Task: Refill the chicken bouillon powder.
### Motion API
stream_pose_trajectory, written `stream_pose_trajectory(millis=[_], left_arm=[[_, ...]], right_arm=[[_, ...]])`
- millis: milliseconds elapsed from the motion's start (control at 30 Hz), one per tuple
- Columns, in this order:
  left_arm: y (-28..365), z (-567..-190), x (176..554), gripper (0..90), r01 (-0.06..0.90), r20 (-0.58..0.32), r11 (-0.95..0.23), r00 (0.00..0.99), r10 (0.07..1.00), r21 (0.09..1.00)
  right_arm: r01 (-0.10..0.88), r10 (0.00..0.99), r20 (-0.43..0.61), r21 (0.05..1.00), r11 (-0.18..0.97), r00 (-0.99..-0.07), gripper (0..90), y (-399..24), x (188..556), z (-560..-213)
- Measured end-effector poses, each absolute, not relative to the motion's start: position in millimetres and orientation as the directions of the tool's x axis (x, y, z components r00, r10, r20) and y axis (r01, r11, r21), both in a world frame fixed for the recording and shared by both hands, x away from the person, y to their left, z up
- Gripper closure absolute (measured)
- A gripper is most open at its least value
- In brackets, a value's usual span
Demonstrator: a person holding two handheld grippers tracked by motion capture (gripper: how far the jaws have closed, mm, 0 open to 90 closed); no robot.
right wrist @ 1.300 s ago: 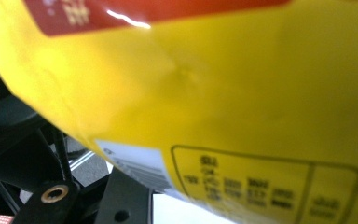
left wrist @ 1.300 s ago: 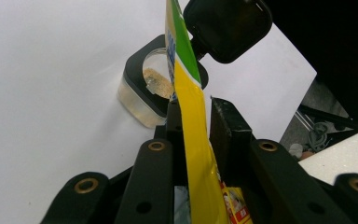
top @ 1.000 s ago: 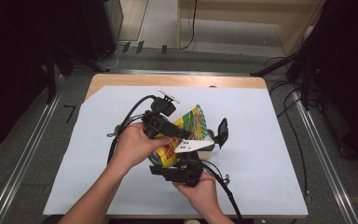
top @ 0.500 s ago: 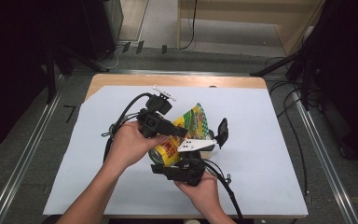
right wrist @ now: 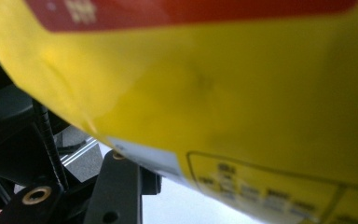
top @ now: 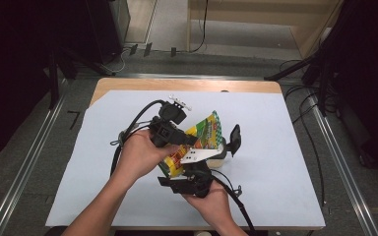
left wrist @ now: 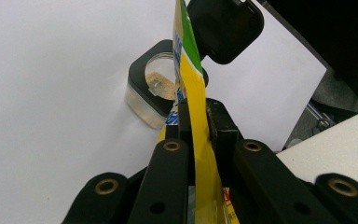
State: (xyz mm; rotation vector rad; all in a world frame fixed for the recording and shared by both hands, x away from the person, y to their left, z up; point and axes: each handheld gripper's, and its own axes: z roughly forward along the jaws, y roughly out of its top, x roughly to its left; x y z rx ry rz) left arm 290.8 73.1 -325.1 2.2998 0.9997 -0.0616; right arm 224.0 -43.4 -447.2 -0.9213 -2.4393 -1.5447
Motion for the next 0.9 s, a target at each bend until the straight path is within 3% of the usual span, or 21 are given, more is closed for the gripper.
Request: stream_pose_trajectory(millis=[200, 300, 900], left_arm=[[72, -326, 291, 87.8, 0.679, -0.277, -0.518, 0.708, 0.649, 0.521], [71, -326, 291, 87.7, 0.684, -0.279, -0.512, 0.702, 0.655, 0.519], [74, -323, 311, 81.3, 0.697, -0.353, -0.497, 0.702, 0.618, 0.517]], right_arm=[[0.536, 0.462, 0.367, 0.783, 0.314, -0.807, 59.8, -40, 222, -447], [0.540, 0.477, 0.359, 0.778, 0.322, -0.802, 66.5, -40, 223, -447], [0.594, 0.418, 0.469, 0.766, 0.245, -0.778, 68.6, -46, 231, -439]])
